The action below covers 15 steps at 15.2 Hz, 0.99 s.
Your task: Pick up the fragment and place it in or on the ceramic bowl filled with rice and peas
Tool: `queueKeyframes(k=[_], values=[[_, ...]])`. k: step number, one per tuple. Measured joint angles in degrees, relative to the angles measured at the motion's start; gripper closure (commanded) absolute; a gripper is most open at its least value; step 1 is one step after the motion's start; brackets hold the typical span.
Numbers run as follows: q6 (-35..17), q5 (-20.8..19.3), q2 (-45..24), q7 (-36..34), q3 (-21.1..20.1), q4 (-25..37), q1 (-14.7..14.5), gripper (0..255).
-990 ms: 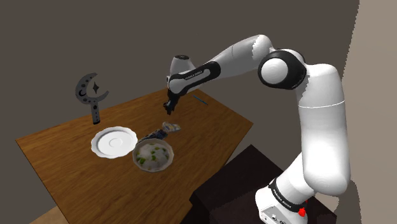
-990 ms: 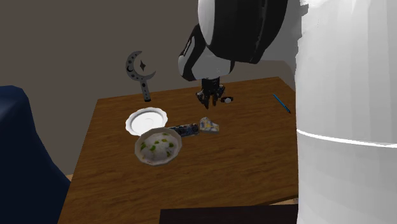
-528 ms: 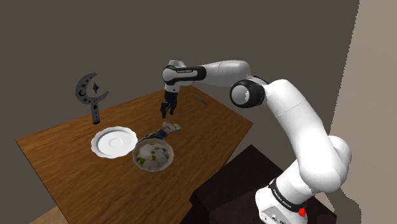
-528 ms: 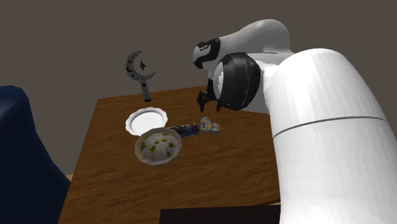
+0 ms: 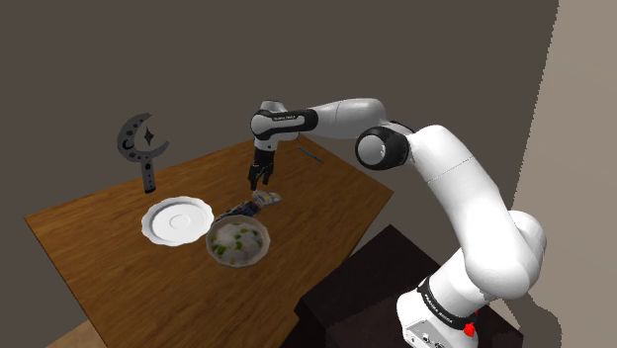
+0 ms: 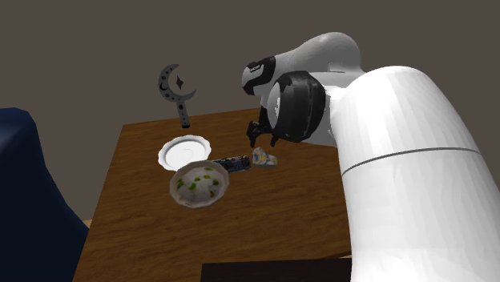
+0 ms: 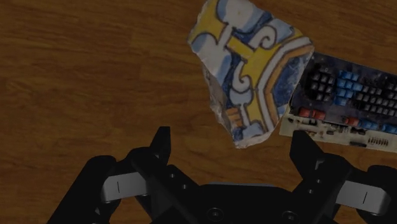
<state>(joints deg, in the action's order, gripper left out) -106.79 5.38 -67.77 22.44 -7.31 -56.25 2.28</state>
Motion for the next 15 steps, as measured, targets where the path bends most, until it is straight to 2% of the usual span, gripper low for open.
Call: queueKeyframes(k=[4, 5, 15], values=[[-0.1, 0.0, 0.0, 0.0, 0.0, 0.0, 0.0, 0], [-0.1, 0.0, 0.0, 0.0, 0.0, 0.0, 0.0, 255], [-0.2, 0.1, 0.4, 0.0, 0.0, 0.0, 0.0, 255]])
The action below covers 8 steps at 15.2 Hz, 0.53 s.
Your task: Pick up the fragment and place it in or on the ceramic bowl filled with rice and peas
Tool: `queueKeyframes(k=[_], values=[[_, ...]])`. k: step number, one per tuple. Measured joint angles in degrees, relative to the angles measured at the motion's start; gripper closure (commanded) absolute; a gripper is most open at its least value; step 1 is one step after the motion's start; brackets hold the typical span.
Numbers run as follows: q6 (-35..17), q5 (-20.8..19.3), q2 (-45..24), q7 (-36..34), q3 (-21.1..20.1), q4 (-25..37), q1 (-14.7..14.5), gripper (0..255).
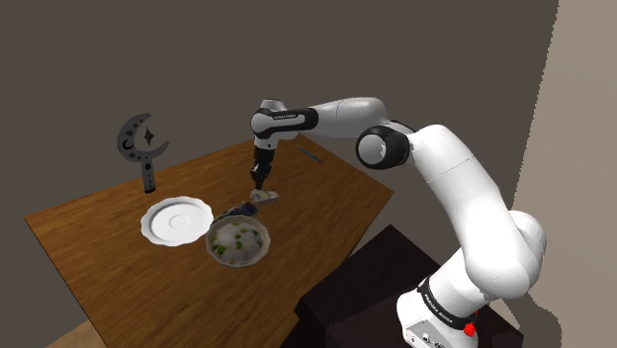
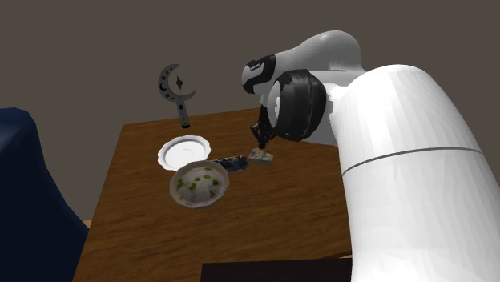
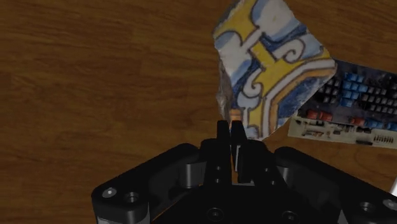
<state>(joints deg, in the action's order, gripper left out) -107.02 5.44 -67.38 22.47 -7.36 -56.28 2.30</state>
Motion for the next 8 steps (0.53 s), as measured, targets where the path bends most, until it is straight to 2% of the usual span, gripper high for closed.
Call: queueKeyframes(k=[1, 2, 4, 8], values=[[0.1, 0.0, 0.3, 0.0, 0.0, -0.3, 0.0, 255], [0.1, 0.0, 0.3, 0.0, 0.0, -0.3, 0.0, 0], [-0.7, -0.7, 1.8, 0.8, 0.2, -2.7, -0.3, 0], [-7.4, -6.5, 13.1, 7.1, 1.2, -21.3, -2.6, 0]])
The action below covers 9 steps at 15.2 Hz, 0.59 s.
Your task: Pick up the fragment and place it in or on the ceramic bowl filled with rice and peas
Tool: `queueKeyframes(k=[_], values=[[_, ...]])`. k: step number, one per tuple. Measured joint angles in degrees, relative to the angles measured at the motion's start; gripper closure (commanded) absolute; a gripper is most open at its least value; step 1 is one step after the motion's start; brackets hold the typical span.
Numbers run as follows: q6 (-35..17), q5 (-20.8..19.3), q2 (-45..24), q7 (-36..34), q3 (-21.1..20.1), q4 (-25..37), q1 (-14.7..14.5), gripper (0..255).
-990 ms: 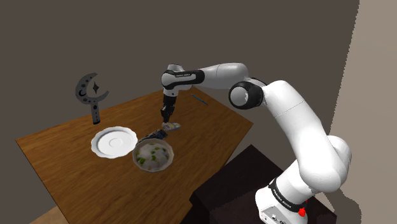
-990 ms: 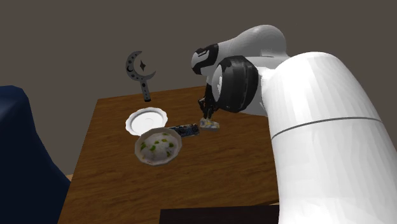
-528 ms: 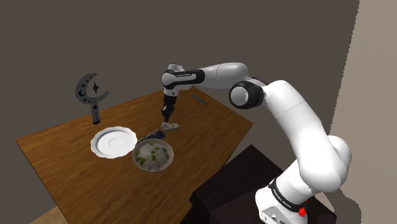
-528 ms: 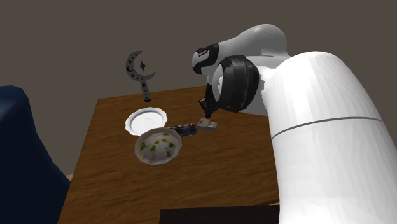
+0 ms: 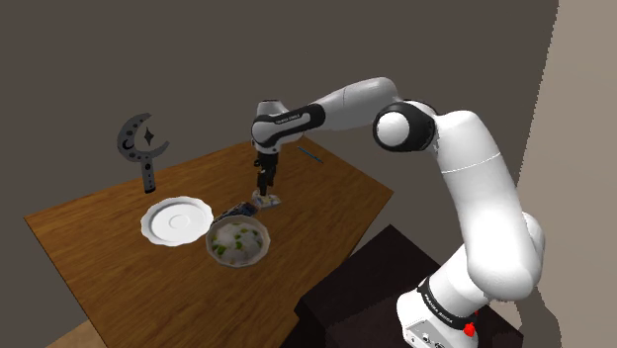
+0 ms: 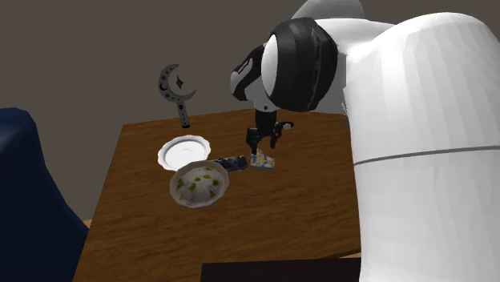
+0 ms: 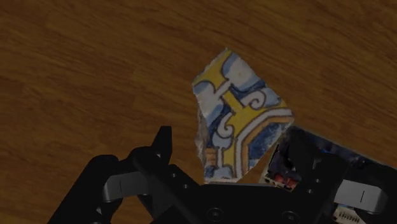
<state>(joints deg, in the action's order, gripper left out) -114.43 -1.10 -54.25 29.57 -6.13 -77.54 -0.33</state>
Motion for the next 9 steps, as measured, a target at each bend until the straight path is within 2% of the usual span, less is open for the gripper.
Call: queueKeyframes(k=[1, 3, 9], values=[[-1.7, -1.6, 2.9, 1.3, 0.2, -4.6, -0.7, 0], [-3.7, -3.0, 4.4, 2.3, 0.4, -8.1, -1.1, 0], [-7.2, -3.7, 2.8, 2.6, 0.7, -10.1, -1.3, 0]])
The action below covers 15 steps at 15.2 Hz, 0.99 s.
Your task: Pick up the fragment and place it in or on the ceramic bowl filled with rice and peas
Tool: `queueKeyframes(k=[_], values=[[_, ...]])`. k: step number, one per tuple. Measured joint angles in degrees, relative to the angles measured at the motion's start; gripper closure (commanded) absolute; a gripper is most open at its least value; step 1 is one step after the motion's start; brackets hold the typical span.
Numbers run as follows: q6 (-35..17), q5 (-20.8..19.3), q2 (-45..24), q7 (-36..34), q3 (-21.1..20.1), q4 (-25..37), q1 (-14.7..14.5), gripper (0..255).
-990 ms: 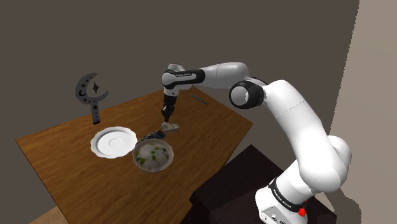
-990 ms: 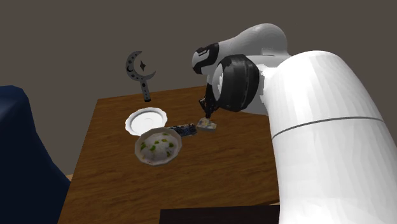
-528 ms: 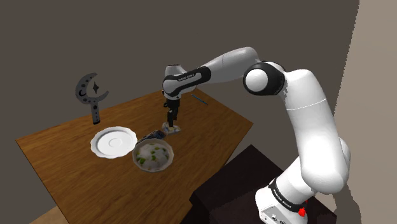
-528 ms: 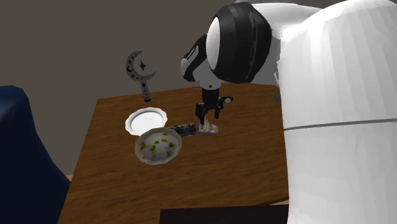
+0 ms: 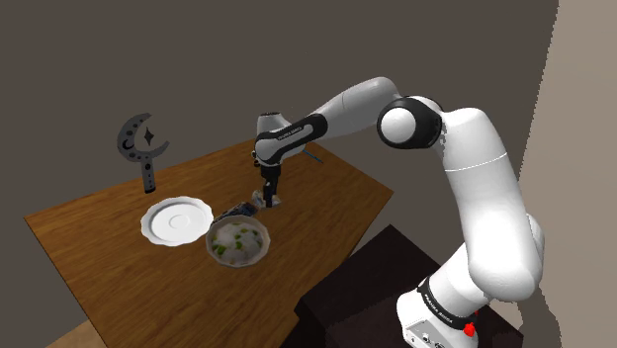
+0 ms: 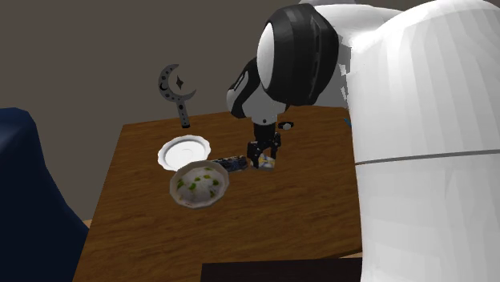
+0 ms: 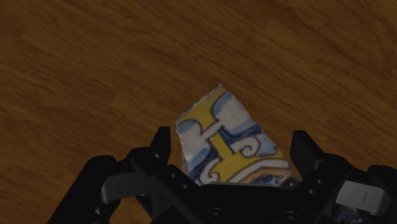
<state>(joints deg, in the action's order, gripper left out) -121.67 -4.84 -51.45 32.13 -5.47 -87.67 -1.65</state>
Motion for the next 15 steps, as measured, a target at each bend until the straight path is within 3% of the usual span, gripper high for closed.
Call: queueKeyframes(k=[6, 7, 15], values=[[-0.5, 0.0, -0.1, 0.0, 0.0, -0.3, 0.0, 0], [-0.5, 0.0, -0.1, 0.0, 0.0, -0.3, 0.0, 255], [-0.4, 0.0, -0.1, -0.1, 0.0, -0.3, 0.0, 255]])
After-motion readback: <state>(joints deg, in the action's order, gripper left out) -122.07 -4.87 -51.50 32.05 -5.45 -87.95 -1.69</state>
